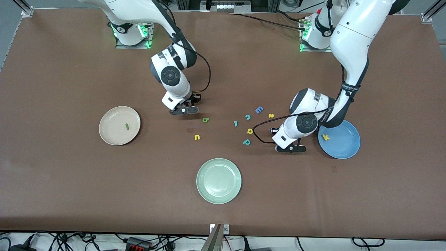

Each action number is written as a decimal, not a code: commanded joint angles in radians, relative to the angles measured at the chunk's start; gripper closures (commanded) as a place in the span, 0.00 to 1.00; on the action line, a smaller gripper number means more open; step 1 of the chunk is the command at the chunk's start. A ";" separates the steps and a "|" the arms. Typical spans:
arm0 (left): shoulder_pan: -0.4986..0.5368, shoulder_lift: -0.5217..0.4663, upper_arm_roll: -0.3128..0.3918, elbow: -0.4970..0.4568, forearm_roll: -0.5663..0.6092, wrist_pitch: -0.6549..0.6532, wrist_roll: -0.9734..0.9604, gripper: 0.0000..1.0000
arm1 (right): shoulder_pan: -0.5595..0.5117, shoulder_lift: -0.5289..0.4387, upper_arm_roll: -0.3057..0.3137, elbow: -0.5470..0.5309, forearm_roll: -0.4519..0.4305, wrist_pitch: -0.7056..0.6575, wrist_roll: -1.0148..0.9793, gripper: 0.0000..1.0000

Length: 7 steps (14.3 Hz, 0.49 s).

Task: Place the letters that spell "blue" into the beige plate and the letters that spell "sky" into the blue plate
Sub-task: 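Grasp orange e with the right gripper while the left gripper grasps blue y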

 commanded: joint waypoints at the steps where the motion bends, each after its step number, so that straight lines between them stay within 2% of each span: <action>1: -0.005 0.000 -0.004 -0.008 0.030 0.020 -0.027 0.46 | -0.075 -0.089 -0.008 -0.004 0.012 -0.036 -0.024 0.82; 4: -0.005 0.002 -0.004 -0.009 0.032 0.020 -0.026 0.46 | -0.210 -0.124 -0.020 0.002 0.001 -0.068 -0.042 0.82; 6: -0.005 0.009 -0.004 -0.009 0.032 0.023 -0.026 0.53 | -0.243 -0.138 -0.084 0.003 0.000 -0.094 -0.117 0.82; 7: -0.006 0.012 -0.002 -0.014 0.032 0.042 -0.026 0.57 | -0.250 -0.138 -0.136 0.006 0.000 -0.131 -0.208 0.82</action>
